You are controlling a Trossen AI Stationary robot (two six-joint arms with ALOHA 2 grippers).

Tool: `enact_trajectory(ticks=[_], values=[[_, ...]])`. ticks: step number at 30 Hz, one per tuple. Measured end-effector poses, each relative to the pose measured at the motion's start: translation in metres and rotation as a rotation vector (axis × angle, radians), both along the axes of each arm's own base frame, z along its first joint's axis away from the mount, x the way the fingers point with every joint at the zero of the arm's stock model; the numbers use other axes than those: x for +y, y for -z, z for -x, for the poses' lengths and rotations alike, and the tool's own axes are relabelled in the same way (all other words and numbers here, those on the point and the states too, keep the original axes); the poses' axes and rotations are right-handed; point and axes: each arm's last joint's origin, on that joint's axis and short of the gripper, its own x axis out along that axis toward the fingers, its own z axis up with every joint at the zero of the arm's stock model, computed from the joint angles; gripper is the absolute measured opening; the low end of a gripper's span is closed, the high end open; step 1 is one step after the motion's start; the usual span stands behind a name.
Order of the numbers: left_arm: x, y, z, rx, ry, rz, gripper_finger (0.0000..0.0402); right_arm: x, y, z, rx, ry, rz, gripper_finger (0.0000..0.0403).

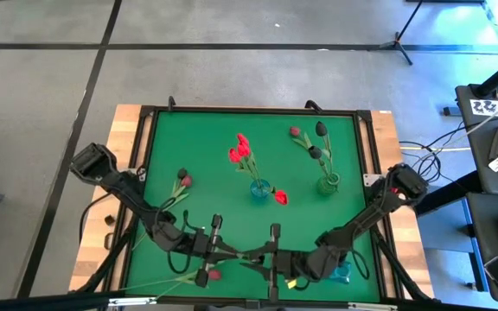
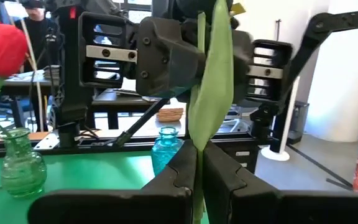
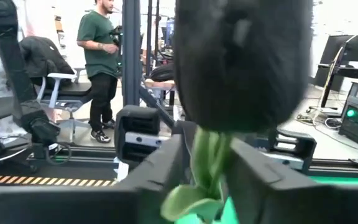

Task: Sort flowers into vase by color
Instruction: Put the black flower in the green vase

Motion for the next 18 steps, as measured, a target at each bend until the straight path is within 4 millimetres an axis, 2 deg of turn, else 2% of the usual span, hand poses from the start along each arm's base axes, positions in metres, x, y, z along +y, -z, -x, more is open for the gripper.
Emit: enact_trajectory(ticks=[4, 13, 18], values=[[-0.006, 0.0, 0.004, -0.004, 0.02, -0.032, 0.0013, 0.001, 0.001, 0.0, 0.011, -0.001, 0.011, 0.0016], [-0.011, 0.0, 0.011, 0.014, 0.002, -0.007, 0.0088, 0.001, 0.001, 0.001, 0.008, -0.008, 0.008, 0.0007], [-0.015, -0.003, 0.026, 0.102, -0.054, -0.021, 0.0128, 0.002, -0.013, 0.011, 0.003, -0.007, 0.005, 0.0008]])
